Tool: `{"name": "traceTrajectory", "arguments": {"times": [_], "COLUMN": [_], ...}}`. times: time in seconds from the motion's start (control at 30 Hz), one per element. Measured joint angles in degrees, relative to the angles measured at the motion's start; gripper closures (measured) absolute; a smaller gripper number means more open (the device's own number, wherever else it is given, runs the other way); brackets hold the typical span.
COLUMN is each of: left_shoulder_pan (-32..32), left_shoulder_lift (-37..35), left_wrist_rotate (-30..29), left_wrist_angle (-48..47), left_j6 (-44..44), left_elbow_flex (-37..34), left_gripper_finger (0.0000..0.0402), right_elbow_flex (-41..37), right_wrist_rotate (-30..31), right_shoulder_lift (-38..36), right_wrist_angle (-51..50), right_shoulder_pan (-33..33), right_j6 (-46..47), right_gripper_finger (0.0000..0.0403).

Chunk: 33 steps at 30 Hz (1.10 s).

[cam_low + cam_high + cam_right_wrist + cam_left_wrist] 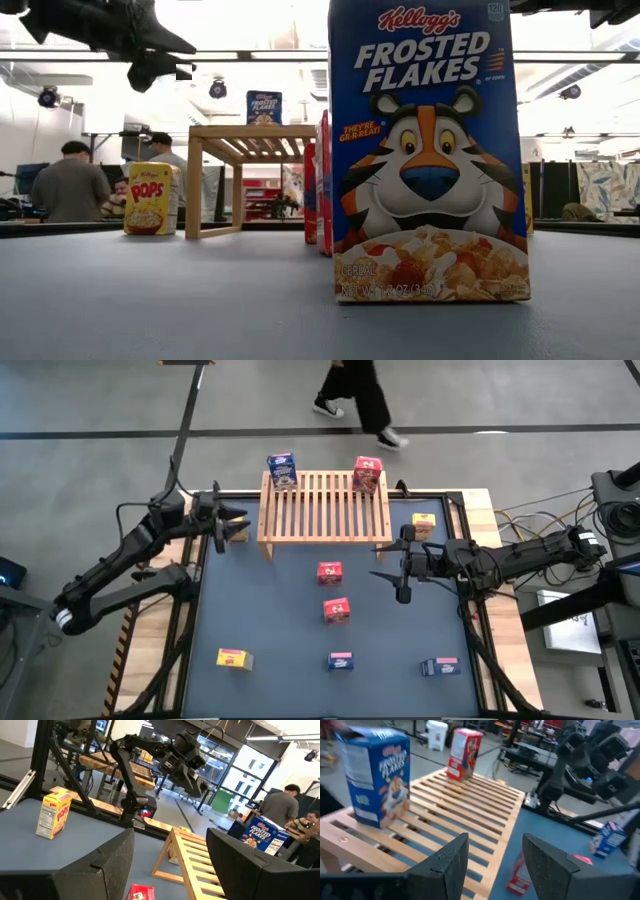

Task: Stack cereal on shelf
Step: Put the bottom yellow cereal box on the shelf

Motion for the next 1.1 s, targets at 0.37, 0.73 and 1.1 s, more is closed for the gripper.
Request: {"name": "traceTrajectory", "arguments": {"times": [0.37, 0.73, 1.1], "left_shoulder_pan": [-16.2, -30.2, -34.6], "left_shoulder_lift": [-0.1, 0.7, 4.9], "left_wrist_rotate": [-11.5, -26.3, -26.5], "left_wrist_angle": [7.5, 7.5, 11.2], "left_j6": [-2.7, -1.4, -3.3], "left_elbow_flex": [-0.7, -0.2, -0.2], "left_gripper_finger": [0.0232, 0.0232, 0.0232], "right_elbow_flex": [0.0, 0.0, 0.0], "right_wrist_rotate": [0.0, 0.0, 0.0], "right_shoulder_lift": [0.0, 0.0, 0.0], "right_wrist_angle": [0.2, -0.1, 0.5], "right_shoulder_pan": [0.0, 0.0, 0.0], "right_j6": [0.1, 2.7, 5.7], "right_gripper_finger": [0.0165, 0.0165, 0.0165]}}
